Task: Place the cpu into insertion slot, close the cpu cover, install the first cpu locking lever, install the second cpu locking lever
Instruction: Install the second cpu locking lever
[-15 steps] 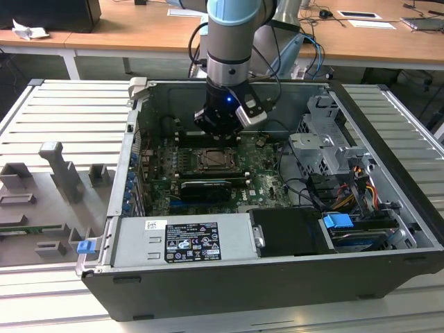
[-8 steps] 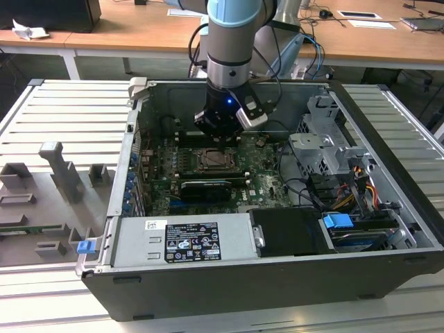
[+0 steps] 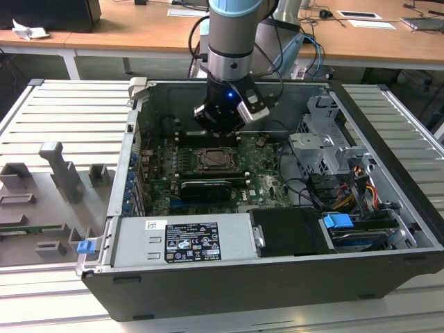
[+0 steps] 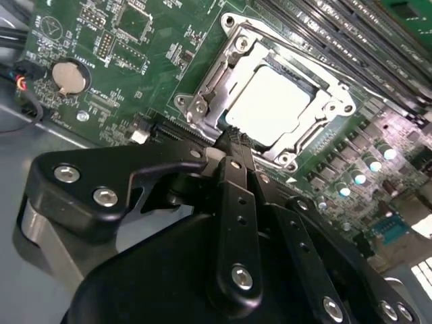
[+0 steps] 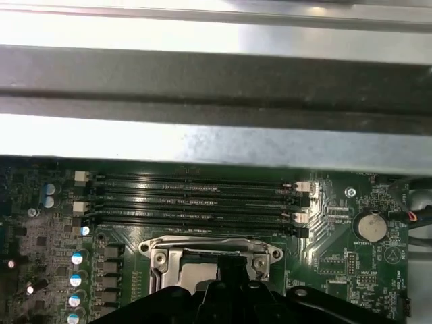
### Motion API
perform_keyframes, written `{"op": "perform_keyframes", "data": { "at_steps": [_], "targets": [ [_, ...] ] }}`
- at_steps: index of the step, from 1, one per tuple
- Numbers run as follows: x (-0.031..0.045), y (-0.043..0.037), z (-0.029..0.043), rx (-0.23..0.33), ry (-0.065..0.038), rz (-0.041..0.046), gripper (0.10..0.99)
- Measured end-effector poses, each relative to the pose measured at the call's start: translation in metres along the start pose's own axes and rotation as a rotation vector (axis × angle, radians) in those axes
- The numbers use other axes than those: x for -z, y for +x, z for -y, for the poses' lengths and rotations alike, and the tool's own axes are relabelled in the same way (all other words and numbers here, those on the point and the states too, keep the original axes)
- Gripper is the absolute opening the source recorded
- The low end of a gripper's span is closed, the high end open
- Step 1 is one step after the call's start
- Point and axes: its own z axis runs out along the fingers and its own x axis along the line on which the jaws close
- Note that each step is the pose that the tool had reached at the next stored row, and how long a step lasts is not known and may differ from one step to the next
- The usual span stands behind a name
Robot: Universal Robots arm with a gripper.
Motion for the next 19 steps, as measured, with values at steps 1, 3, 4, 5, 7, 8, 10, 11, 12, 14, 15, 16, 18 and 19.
{"op": "perform_keyframes", "data": {
  "at_steps": [1, 3, 4, 5, 7, 8, 10, 11, 12, 14, 15, 16, 18, 19],
  "targets": [
    [0.0, 0.0, 0.0011, 0.0, 0.0, 0.0001, 0.106],
    [0.0003, 0.0002, 0.0043, 0.0, 0.0, -0.0001, 0.106],
    [0.0006, 0.0007, 0.0124, 0.0, 0.0, -0.0001, 0.106],
    [0.0008, 0.0011, 0.0206, 0.0, 0.0, 0.0, 0.106],
    [0.0013, 0.0016, 0.0317, 0.0, -0.001, -0.0007, 0.106],
    [0.0017, 0.0019, 0.0387, 0.0, -0.004, -0.0022, 0.106],
    [0.0019, 0.0021, 0.0435, 0.0, -0.01, -0.002, 0.106],
    [0.0022, 0.0023, 0.048, 0.0, -0.015, -0.0018, 0.106],
    [0.0023, 0.0024, 0.0505, 0.0, -0.017, -0.0017, 0.106],
    [0.0026, 0.0026, 0.0561, 0.0, -0.022, -0.0015, 0.106],
    [0.0027, 0.0027, 0.0584, 0.0, -0.027, -0.0012, 0.106],
    [0.0029, 0.0028, 0.0601, 0.0, -0.03, -0.0012, 0.106],
    [0.0031, 0.003, 0.0641, 0.0, -0.034, -0.001, 0.106],
    [0.0031, 0.0031, 0.066, 0.0, -0.035, -0.0009, 0.106]
  ]
}}
